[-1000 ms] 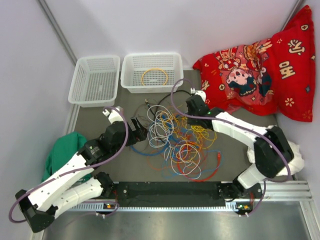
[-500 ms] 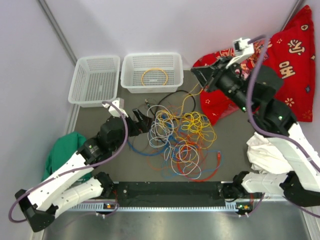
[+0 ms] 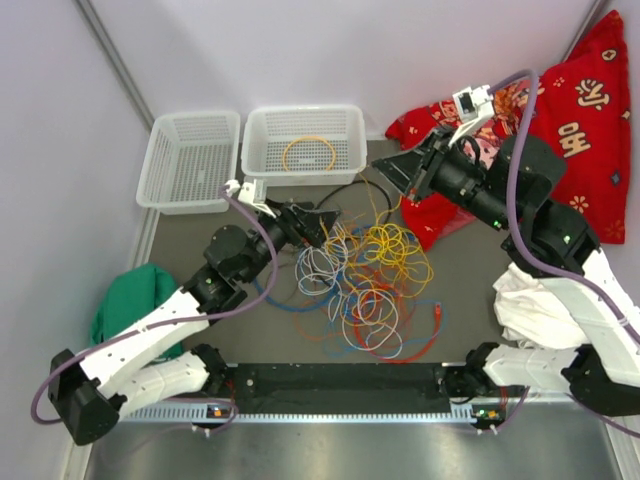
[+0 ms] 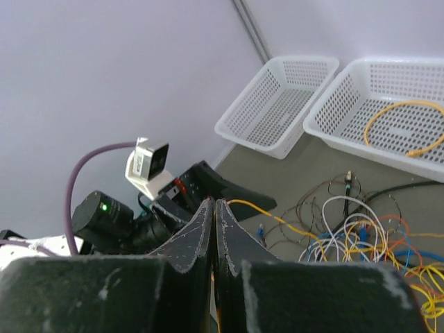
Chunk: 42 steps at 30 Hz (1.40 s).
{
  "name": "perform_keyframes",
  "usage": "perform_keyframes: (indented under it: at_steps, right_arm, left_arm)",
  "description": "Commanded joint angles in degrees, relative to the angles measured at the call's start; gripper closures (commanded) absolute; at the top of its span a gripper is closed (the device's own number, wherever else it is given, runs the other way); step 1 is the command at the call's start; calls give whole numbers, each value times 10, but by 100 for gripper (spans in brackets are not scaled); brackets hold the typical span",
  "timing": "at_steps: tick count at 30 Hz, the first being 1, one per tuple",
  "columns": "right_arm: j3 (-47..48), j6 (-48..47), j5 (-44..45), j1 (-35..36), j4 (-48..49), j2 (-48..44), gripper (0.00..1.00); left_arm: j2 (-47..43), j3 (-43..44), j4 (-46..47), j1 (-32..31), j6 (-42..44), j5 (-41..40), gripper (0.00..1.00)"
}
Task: Untangle the cables
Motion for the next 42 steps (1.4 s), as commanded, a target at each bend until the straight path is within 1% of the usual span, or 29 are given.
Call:
perform_keyframes:
  at_steps: [1,4,7,8,9,10,11,12,13,14,15,16,18,19,21,24,27,28,29,32,33,35,37,39,40,42]
  right_arm:
    - [-31,16,-12,1,2,-40,100]
    - [-59,15,-1,1,-2,-58,100]
    - [-87,10,5,1,-2,-74,100]
    - [-95,7,5,1,-2,-79,100]
    - [-110,2,33,1,-2,-81,100]
    - [-117,-7,45,1,-5,-83,100]
    - [-122,-14,58,1,-5,-82,100]
    - [-130,-21,83,1,-5,-79,100]
    - [-130,-28,97,1,-9,-64,100]
    - [-123,-32,112,-1,-6,-53,100]
    - [-119,-38,114,-4,1,-39,100]
    - [-112,-43,116,-8,7,-13,100]
    - [-75,-41,94,-29,28,20,100]
    - [-62,-43,88,-35,37,55,100]
    - [-8,-50,78,-49,58,92,100]
    - [77,-52,60,-72,63,183,100]
    - [160,-55,57,-93,60,268,100]
    - [178,-53,55,-100,59,287,100]
    - [213,-52,55,-106,60,328,100]
    - [279,-45,47,-129,68,383,100]
    - [289,-39,44,-142,89,413,100]
    - [299,-29,31,-154,123,437,100]
    - [306,-7,13,-172,181,475,100]
    - [318,29,8,-184,216,506,100]
    - [339,42,-4,-194,243,542,100]
    - [370,65,-11,-199,262,579,100]
  left_arm:
    - [11,9,107,0,19,39,1]
    - [17,10,95,0,23,29,1]
    - [12,12,33,0,27,-47,1]
    - [12,21,12,1,24,-92,1]
    - [10,29,-53,1,23,-122,1]
    - [11,40,-93,1,14,-151,1]
    - [13,65,-135,1,4,-224,1]
    - [18,78,-244,1,-8,-264,1]
    - [29,90,-290,1,-45,-302,1]
    - [34,108,-347,5,-74,-372,1]
    - [40,116,-397,12,-105,-388,1]
    - [48,123,-476,30,-158,-391,1]
    - [52,121,-527,49,-199,-373,1]
    - [50,109,-561,66,-228,-362,1]
    - [41,91,-575,77,-247,-322,1]
    - [17,46,-566,85,-264,-281,1]
    - [-10,10,-538,85,-256,-247,2]
    - [-17,-1,-535,85,-257,-245,2]
    - [-24,-7,-533,85,-260,-242,2]
    - [-43,-21,-534,85,-267,-230,3]
    - [-50,-25,-534,85,-269,-227,4]
    - [-54,-38,-533,85,-270,-211,4]
    - [-54,-49,-538,85,-268,-199,4]
    - [-47,-53,-543,85,-265,-185,5]
    - [-44,-53,-544,85,-262,-183,5]
    - [-33,-46,-546,85,-251,-186,5]
